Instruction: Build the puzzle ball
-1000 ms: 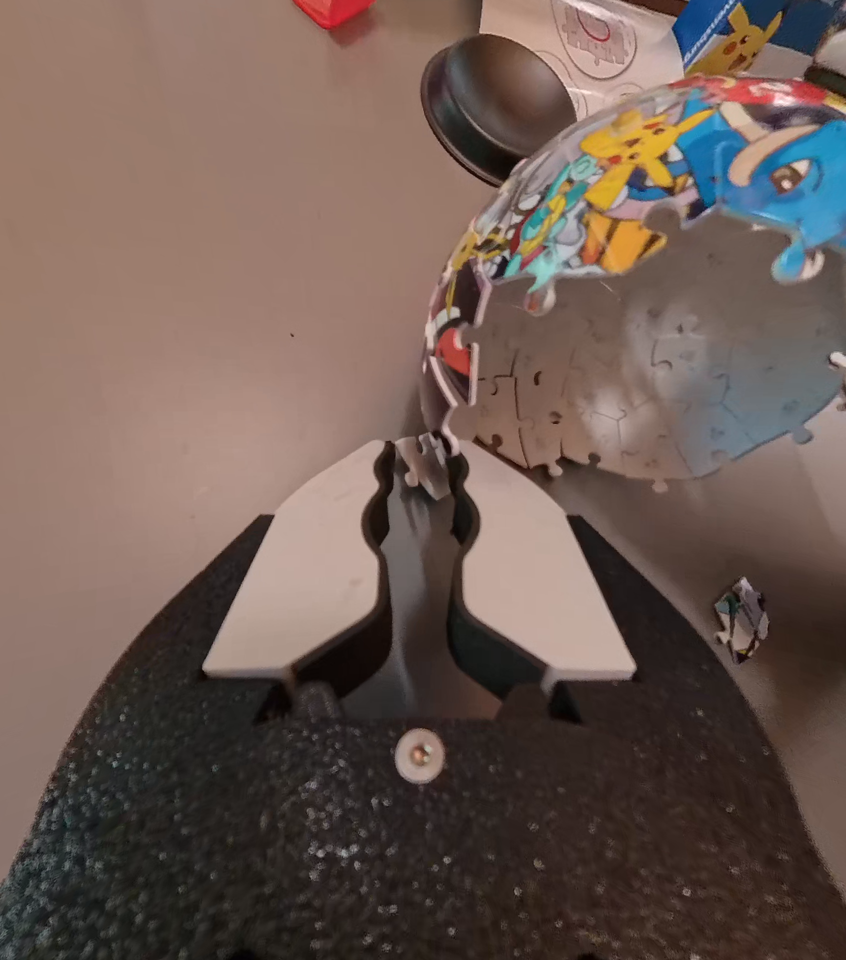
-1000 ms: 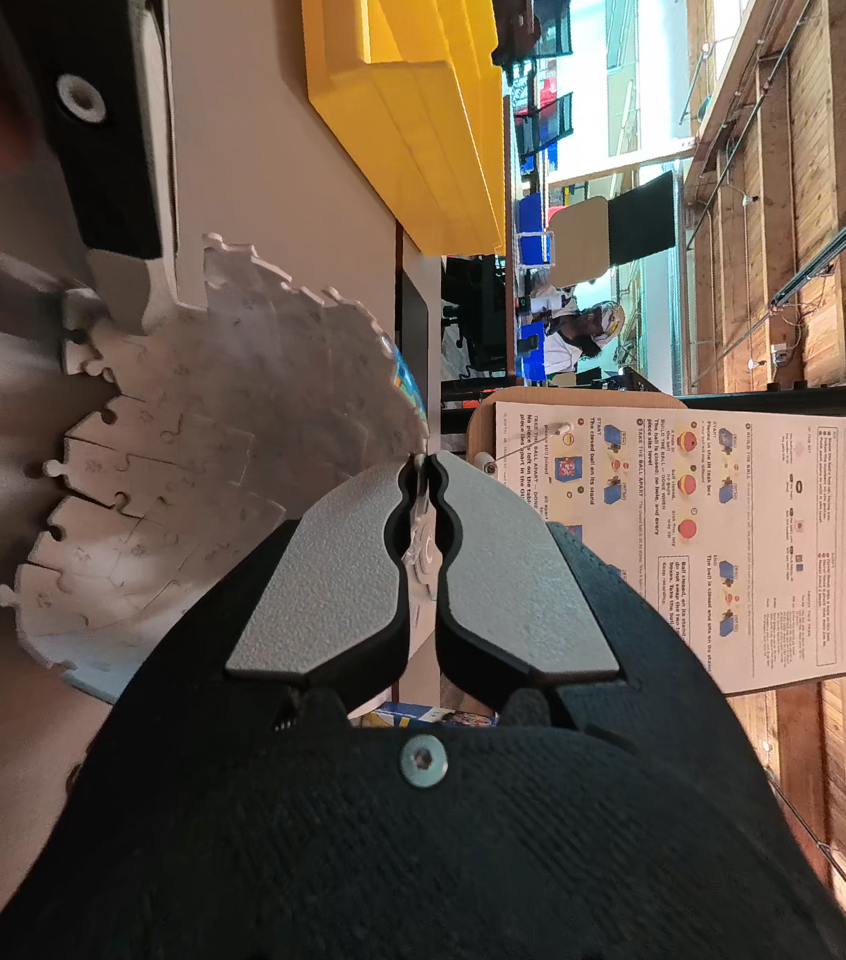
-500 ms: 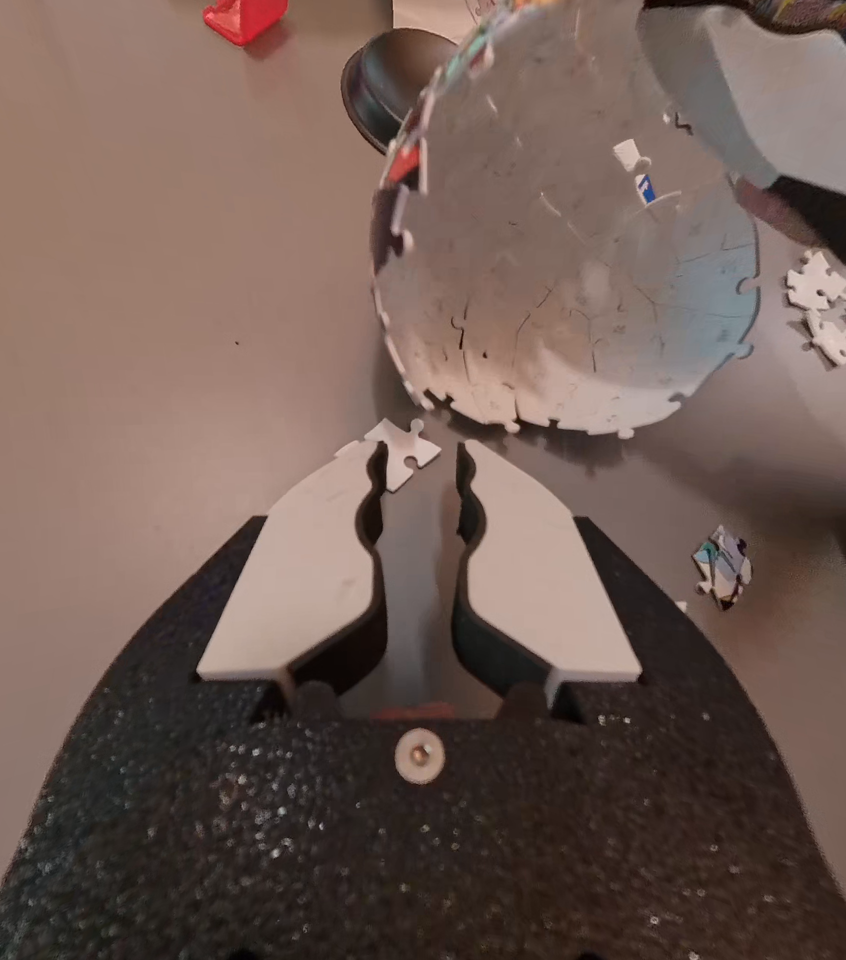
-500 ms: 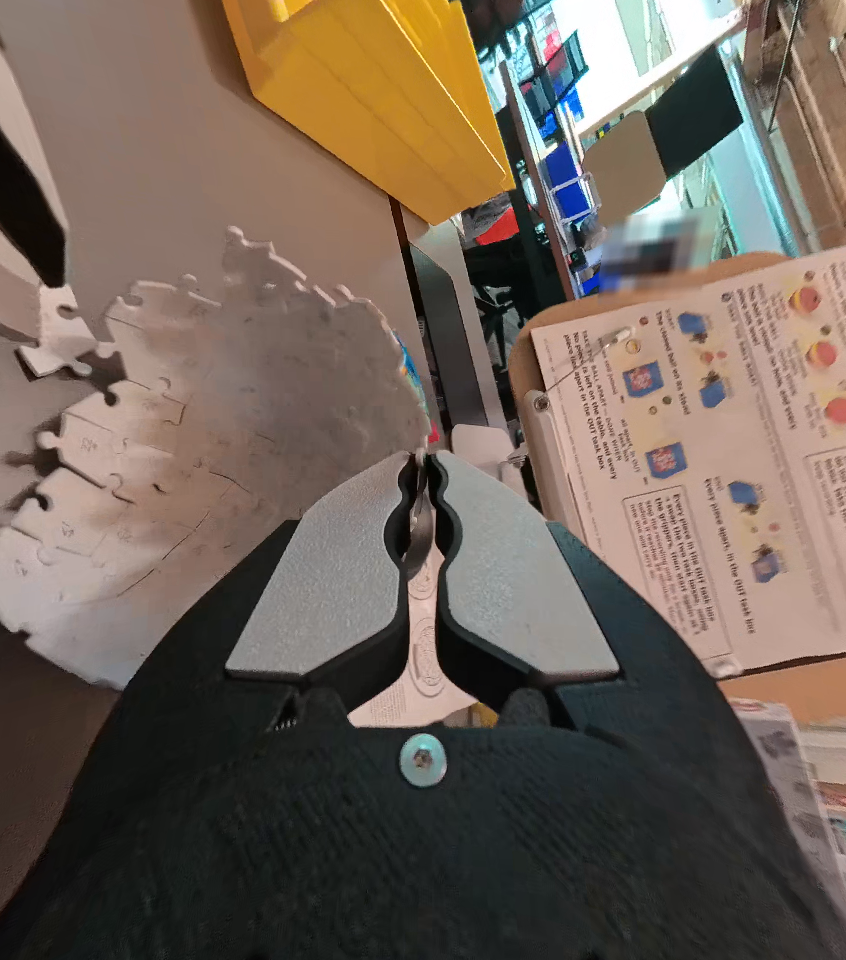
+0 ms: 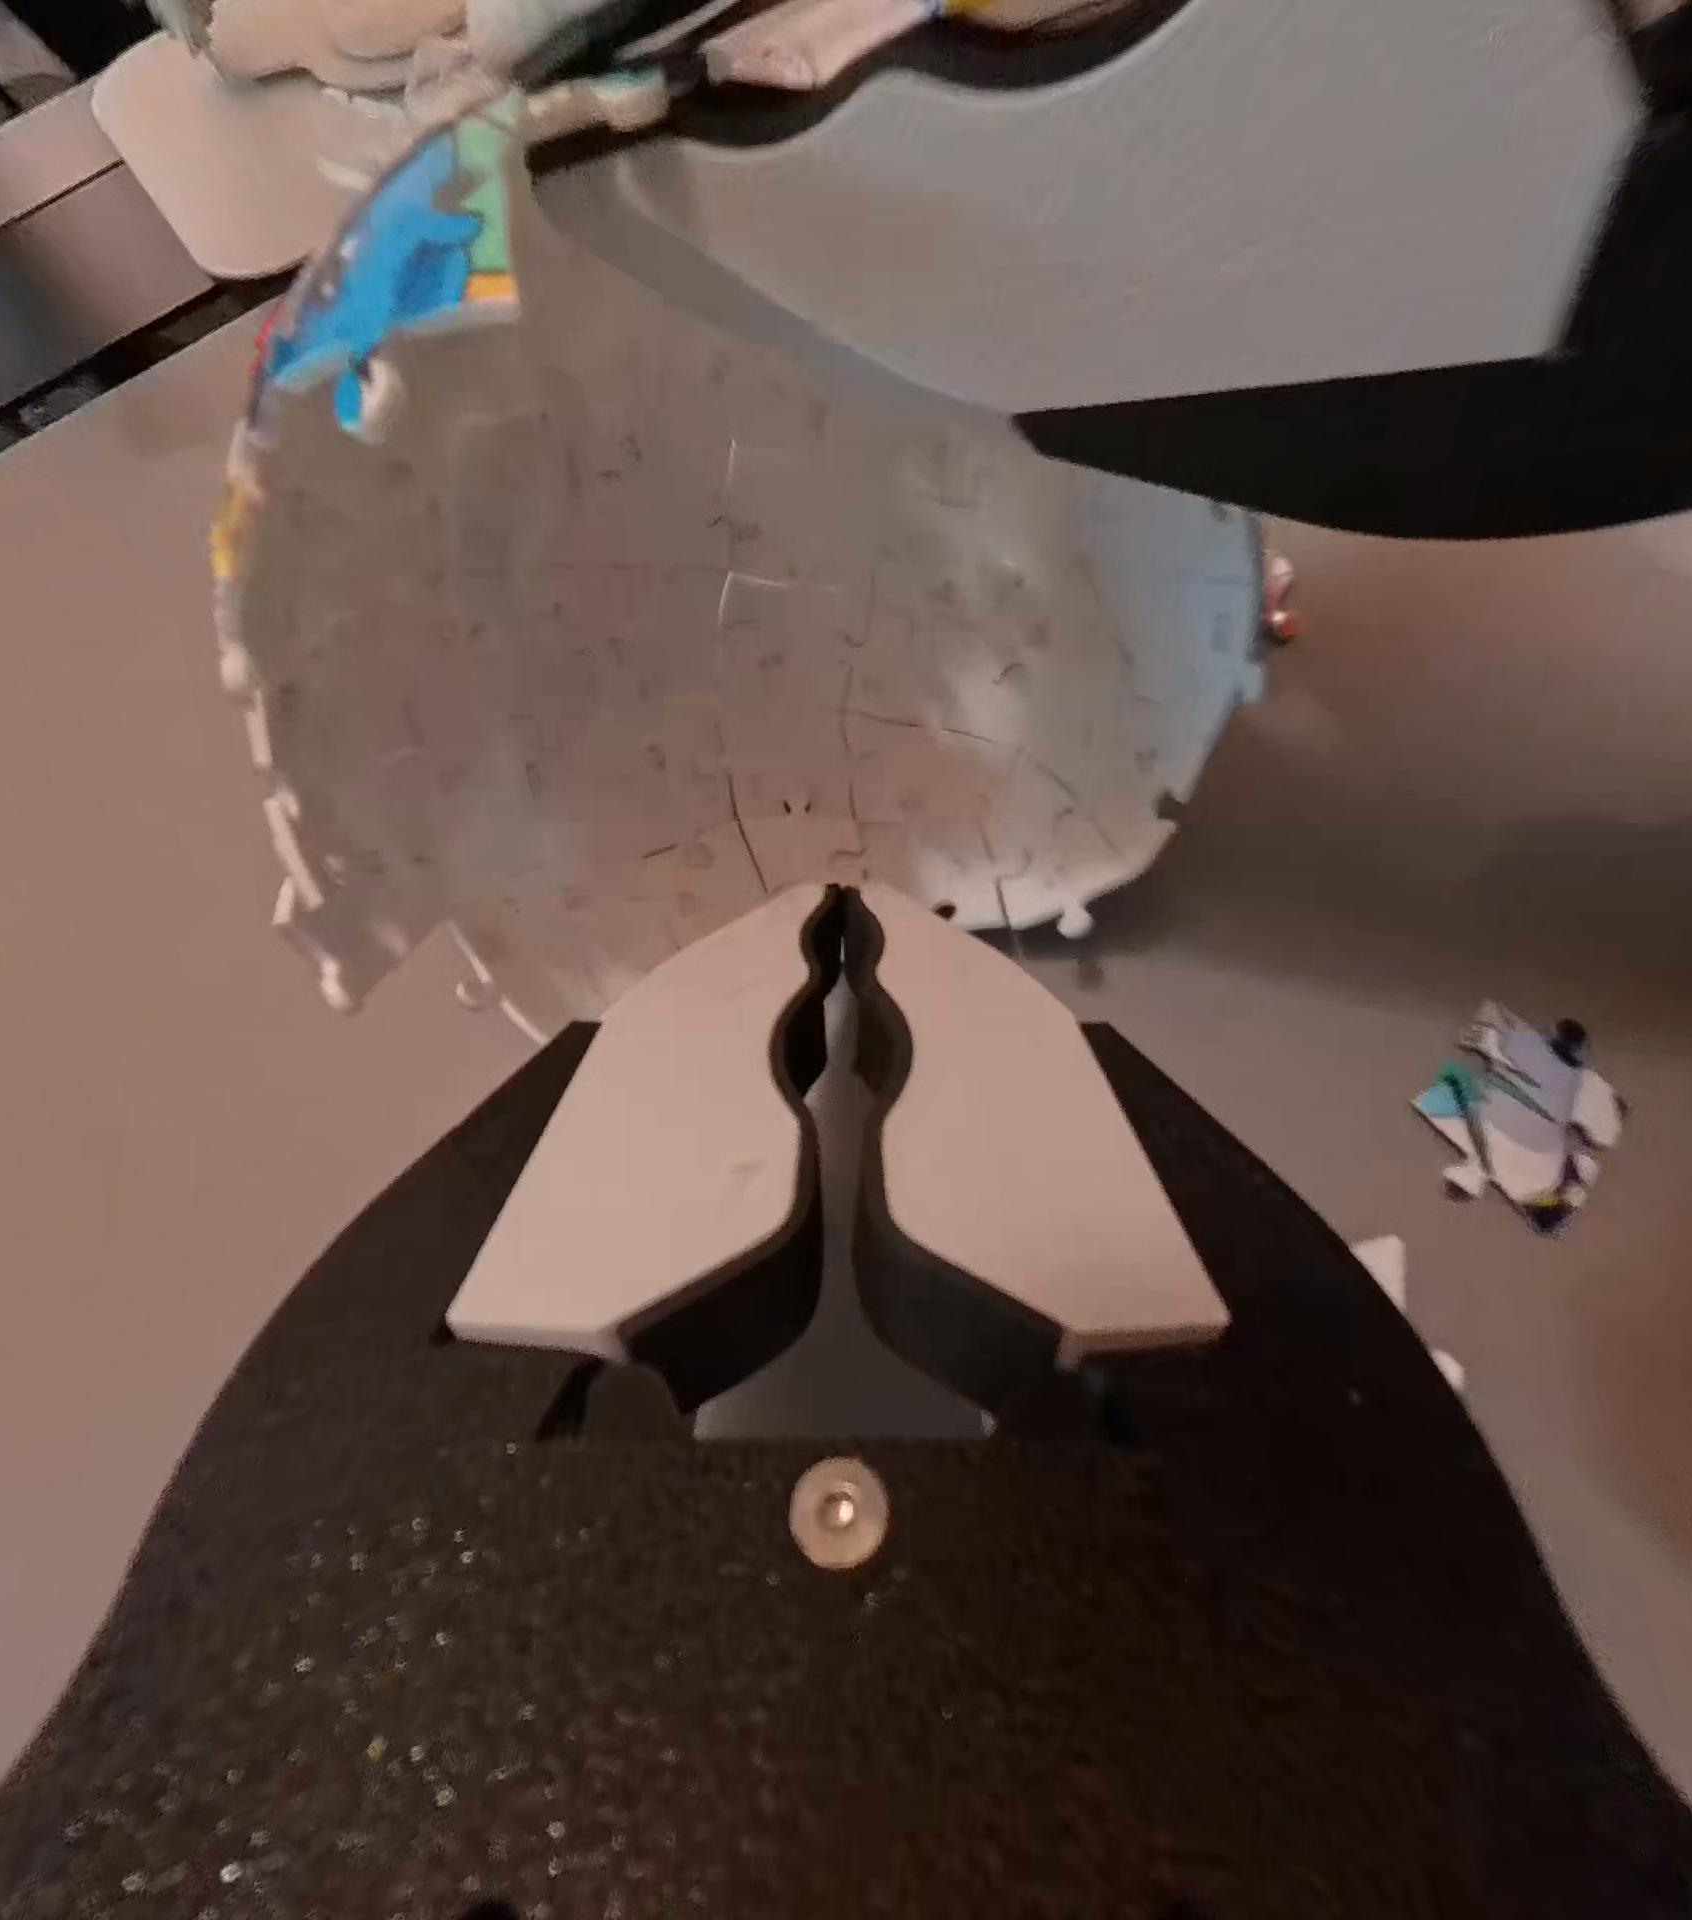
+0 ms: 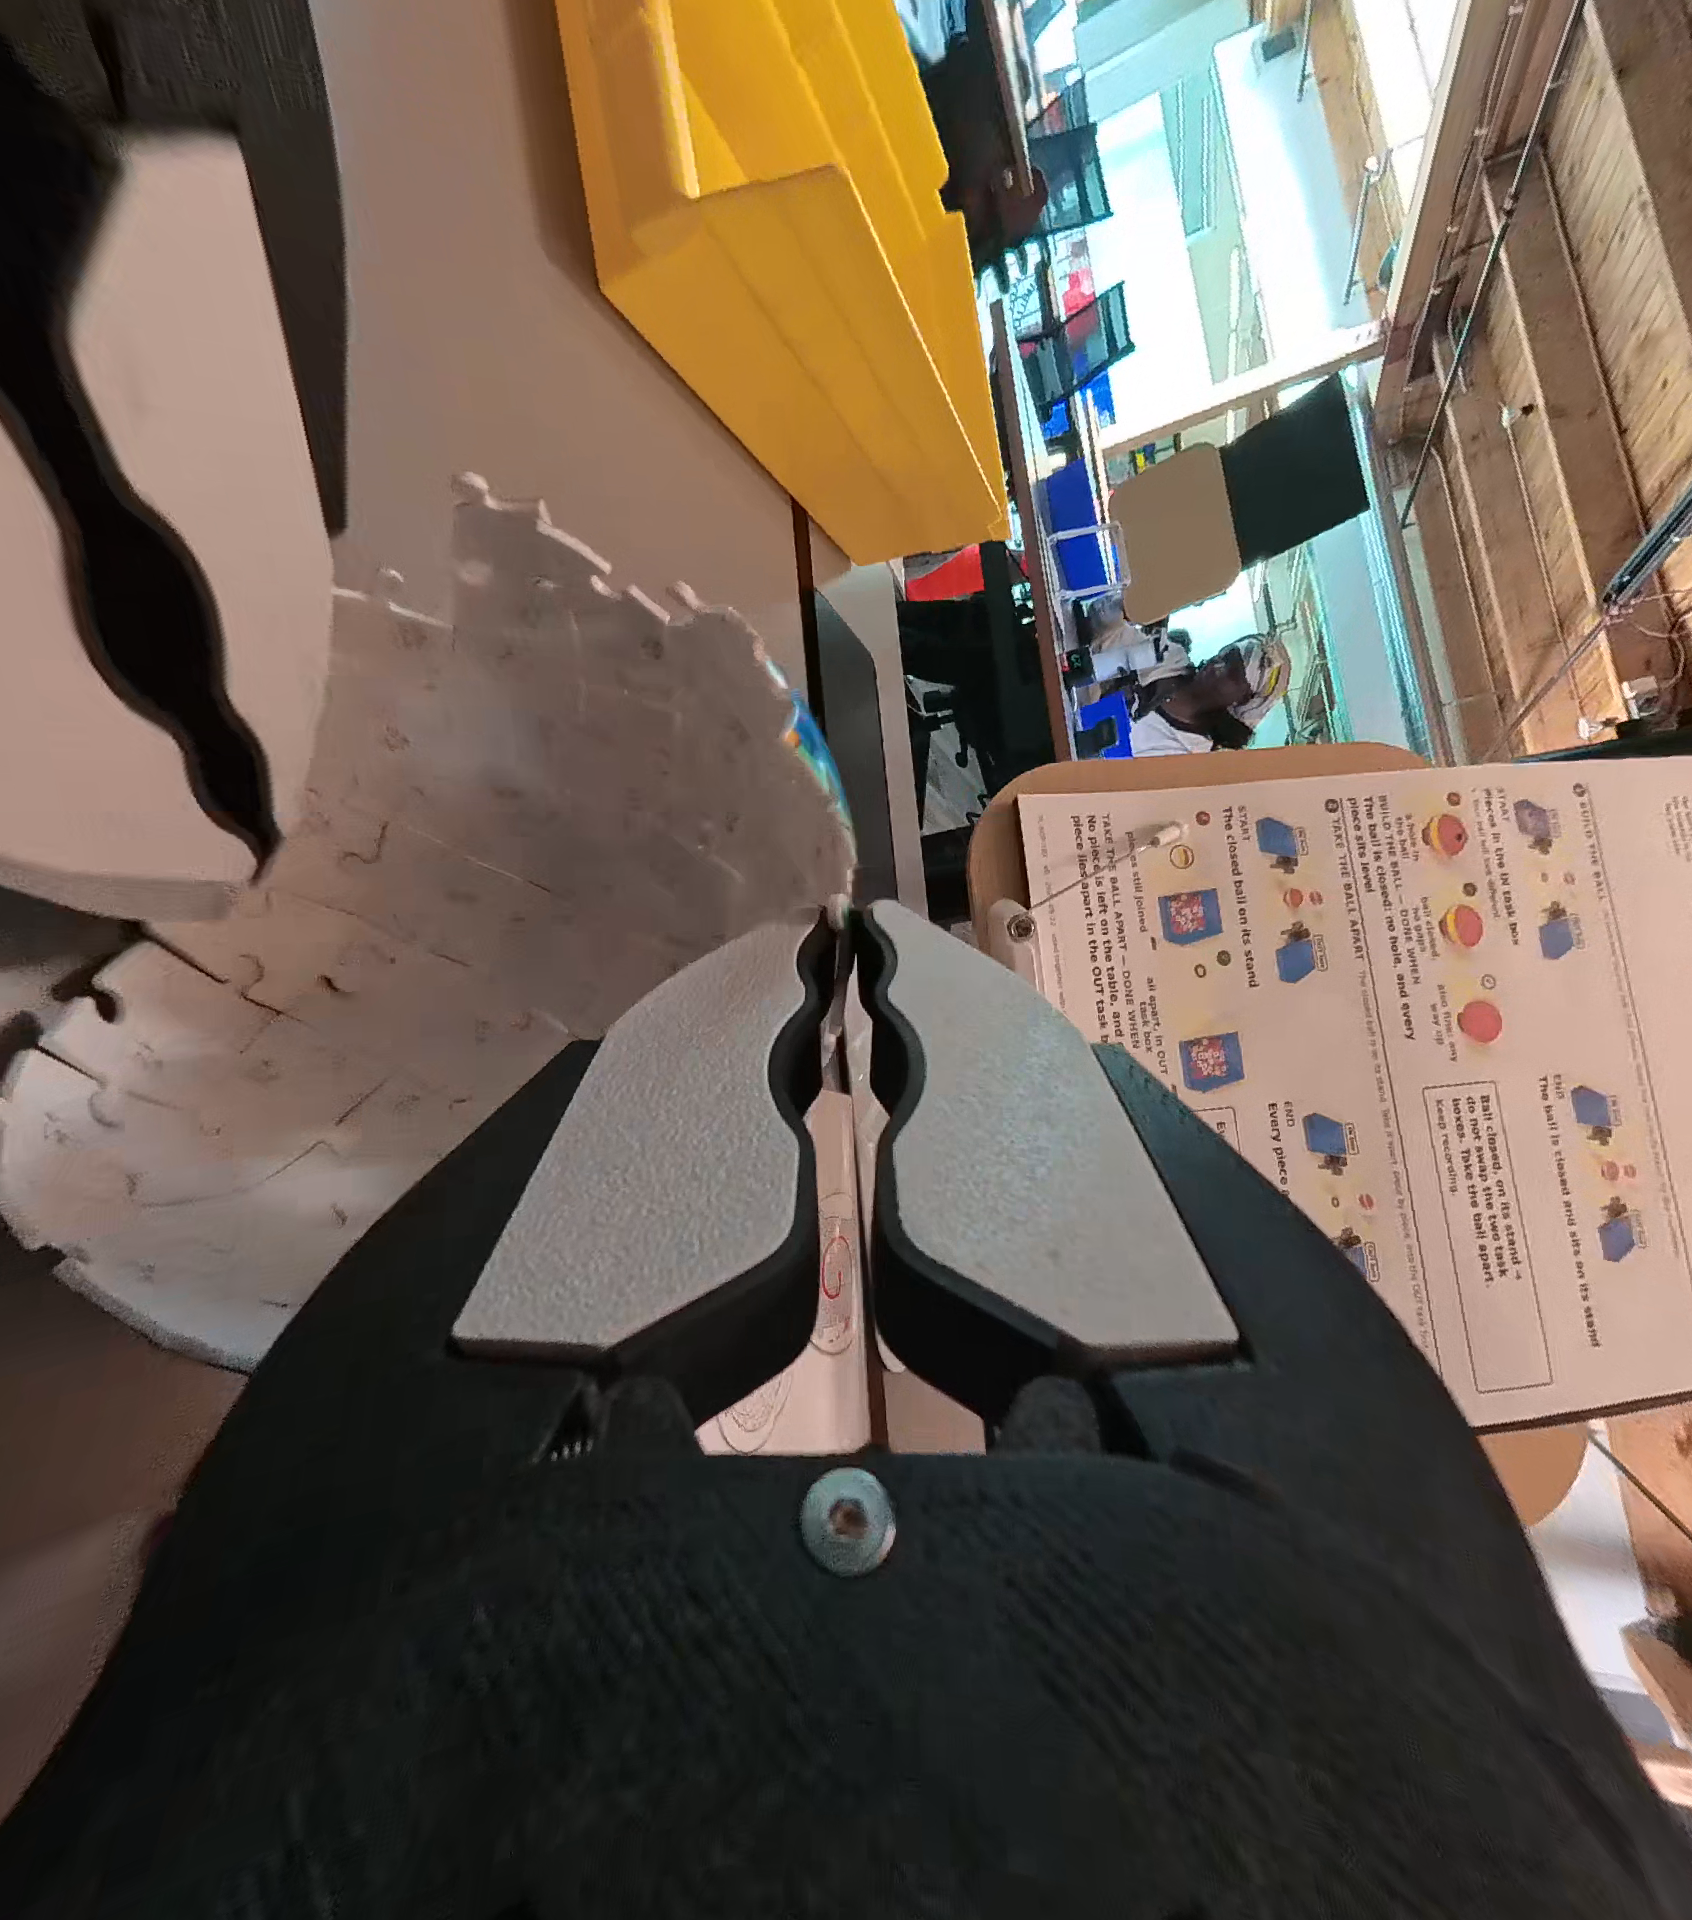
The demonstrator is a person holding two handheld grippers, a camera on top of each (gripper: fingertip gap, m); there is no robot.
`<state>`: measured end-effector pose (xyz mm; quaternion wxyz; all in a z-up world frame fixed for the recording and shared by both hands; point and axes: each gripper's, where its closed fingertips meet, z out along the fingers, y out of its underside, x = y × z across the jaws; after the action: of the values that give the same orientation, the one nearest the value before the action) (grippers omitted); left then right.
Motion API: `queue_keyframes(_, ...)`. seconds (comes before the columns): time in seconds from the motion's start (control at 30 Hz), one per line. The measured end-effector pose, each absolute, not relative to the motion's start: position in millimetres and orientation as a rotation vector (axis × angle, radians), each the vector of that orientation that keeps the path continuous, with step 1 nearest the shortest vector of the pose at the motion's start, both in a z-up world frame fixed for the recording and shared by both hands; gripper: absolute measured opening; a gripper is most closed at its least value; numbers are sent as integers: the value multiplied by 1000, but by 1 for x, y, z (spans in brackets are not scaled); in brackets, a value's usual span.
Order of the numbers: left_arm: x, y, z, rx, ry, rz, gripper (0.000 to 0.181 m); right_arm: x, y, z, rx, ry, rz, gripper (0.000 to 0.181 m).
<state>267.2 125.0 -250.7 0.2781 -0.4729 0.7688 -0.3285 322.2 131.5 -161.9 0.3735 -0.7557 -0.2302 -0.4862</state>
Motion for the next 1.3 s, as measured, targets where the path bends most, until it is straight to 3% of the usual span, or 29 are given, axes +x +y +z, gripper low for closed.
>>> queue_keyframes(0.37,292,125,-265,-1496,1972,-874,0,318,133,-162,-1933,-512,-1149,4)
queue_keyframes(0.93,296,124,-276,-1492,2013,-659,0,318,133,-163,-1935,-469,-1100,4)
queue_keyframes(1.3,277,139,-248,-1500,1856,-887,0,316,132,-163,-1936,-510,-1141,4)
